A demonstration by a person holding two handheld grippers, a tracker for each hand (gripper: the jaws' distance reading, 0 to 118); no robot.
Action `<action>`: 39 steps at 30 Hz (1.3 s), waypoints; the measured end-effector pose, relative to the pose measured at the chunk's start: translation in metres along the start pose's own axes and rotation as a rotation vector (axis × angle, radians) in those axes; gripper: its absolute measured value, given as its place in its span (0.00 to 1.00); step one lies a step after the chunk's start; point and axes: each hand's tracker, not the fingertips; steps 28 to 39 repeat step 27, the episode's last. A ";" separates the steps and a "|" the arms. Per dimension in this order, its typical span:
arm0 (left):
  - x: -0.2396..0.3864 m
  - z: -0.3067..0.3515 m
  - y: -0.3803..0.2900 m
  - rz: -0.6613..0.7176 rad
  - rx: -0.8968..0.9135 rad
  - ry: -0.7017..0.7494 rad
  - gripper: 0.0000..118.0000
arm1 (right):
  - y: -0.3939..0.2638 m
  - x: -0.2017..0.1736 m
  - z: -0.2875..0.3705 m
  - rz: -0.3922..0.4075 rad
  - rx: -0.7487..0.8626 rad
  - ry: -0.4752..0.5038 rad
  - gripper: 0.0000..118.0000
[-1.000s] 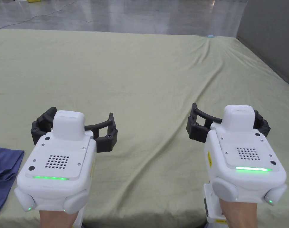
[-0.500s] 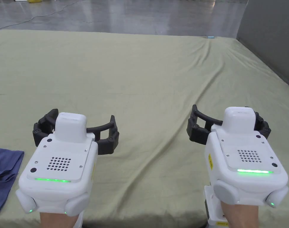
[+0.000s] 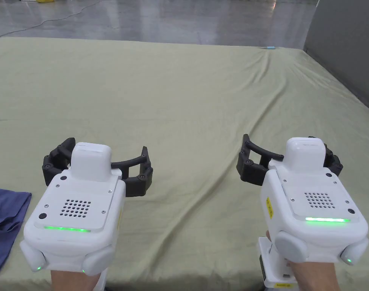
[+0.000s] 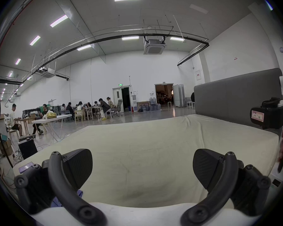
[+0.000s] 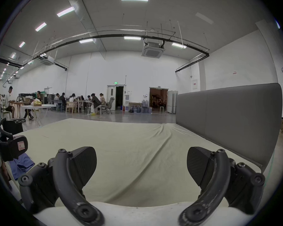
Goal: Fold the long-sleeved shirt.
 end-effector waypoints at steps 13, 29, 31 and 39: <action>0.002 -0.004 -0.001 -0.004 -0.017 0.000 1.00 | 0.010 -0.019 0.003 -0.023 -0.090 -0.122 0.94; 0.003 -0.003 -0.003 -0.016 -0.019 -0.001 1.00 | 0.012 -0.007 0.001 -0.121 -0.082 -0.146 0.90; 0.003 -0.003 -0.003 -0.016 -0.019 -0.001 1.00 | 0.012 -0.007 0.001 -0.121 -0.082 -0.146 0.90; 0.003 -0.003 -0.003 -0.016 -0.019 -0.001 1.00 | 0.012 -0.007 0.001 -0.121 -0.082 -0.146 0.90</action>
